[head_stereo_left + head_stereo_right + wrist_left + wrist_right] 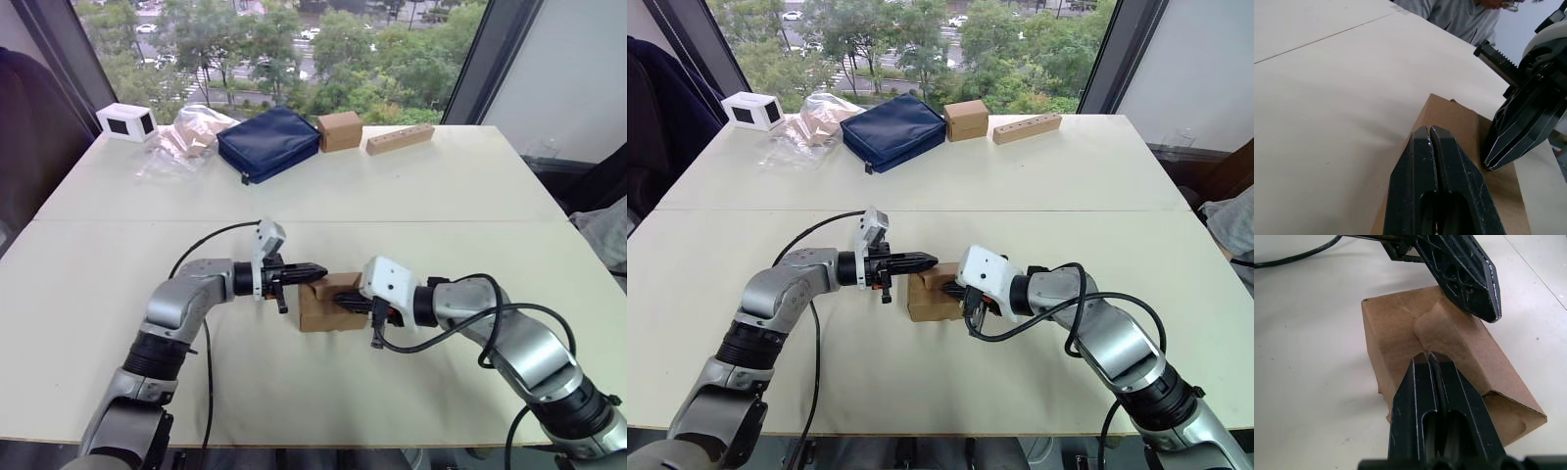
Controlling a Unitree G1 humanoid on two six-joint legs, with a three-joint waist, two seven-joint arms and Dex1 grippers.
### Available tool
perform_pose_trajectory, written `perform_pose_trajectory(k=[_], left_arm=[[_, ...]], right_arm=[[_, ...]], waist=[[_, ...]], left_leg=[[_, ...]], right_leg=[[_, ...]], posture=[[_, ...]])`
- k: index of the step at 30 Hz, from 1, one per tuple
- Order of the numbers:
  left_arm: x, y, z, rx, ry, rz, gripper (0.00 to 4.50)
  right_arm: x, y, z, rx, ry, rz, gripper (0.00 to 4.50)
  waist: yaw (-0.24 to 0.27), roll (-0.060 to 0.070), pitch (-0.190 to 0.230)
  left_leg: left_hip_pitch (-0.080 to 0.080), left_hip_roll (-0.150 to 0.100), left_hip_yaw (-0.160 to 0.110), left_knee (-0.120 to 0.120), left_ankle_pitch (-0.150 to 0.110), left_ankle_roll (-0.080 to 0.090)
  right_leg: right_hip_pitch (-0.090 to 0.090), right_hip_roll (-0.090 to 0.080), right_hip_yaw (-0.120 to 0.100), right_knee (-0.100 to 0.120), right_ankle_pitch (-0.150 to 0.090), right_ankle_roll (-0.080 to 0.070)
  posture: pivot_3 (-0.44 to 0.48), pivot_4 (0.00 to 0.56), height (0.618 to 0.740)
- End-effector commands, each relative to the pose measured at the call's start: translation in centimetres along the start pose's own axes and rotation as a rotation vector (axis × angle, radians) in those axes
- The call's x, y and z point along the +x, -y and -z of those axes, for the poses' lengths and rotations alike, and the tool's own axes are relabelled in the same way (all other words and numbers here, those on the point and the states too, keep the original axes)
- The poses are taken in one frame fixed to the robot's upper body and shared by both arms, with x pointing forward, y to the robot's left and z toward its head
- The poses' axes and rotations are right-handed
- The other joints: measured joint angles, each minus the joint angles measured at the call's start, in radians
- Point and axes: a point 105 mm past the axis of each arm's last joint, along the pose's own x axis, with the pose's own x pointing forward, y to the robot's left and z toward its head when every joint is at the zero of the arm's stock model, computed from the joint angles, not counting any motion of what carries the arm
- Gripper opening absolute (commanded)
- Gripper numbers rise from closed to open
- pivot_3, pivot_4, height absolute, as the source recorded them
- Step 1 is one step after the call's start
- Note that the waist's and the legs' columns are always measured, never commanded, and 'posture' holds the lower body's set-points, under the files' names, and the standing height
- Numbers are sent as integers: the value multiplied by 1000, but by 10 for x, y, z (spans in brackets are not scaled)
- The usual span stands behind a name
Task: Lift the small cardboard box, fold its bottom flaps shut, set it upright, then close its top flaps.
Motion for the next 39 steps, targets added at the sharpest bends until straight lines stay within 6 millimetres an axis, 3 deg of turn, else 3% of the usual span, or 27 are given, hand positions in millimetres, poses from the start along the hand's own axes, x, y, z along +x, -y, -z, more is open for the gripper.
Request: perform_pose_trajectory(k=[1, 11, 26, 36, 39], left_arm=[[1, 6, -7, 15, 25, 21, 13], [-1, 10, 0, 126, -49, 22, 13], [-4, 4, -13, 83, 21, -2, 13], [-4, 5, -9, 116, -15, 13, 13], [-6, 7, 2, 170, -88, 27, 13]], right_arm=[[0, 3, -2, -19, -4, 16, 0], [0, 6, -7, -14, 16, 25, 0], [5, 8, -11, -22, 25, 25, 0], [7, 3, -17, 1, 54, 3, 0], [1, -2, -18, 27, 60, -30, 0]], waist=[[0, 0, 0], [0, 0, 0], [0, 0, 0], [0, 0, 0], [0, 0, 0]], left_leg=[[0, 0, 0, 0, 0, 0], [0, 0, 0, 0, 0, 0], [0, 0, 0, 0, 0, 0], [0, 0, 0, 0, 0, 0], [0, 0, 0, 0, 0, 0]], right_leg=[[0, 0, 0, 0, 0, 0], [0, 0, 0, 0, 0, 0], [0, 0, 0, 0, 0, 0], [0, 0, 0, 0, 0, 0], [0, 0, 0, 0, 0, 0]], posture=[[0, 150, 740], [0, 150, 740], [0, 150, 740], [0, 150, 740], [0, 150, 740]])
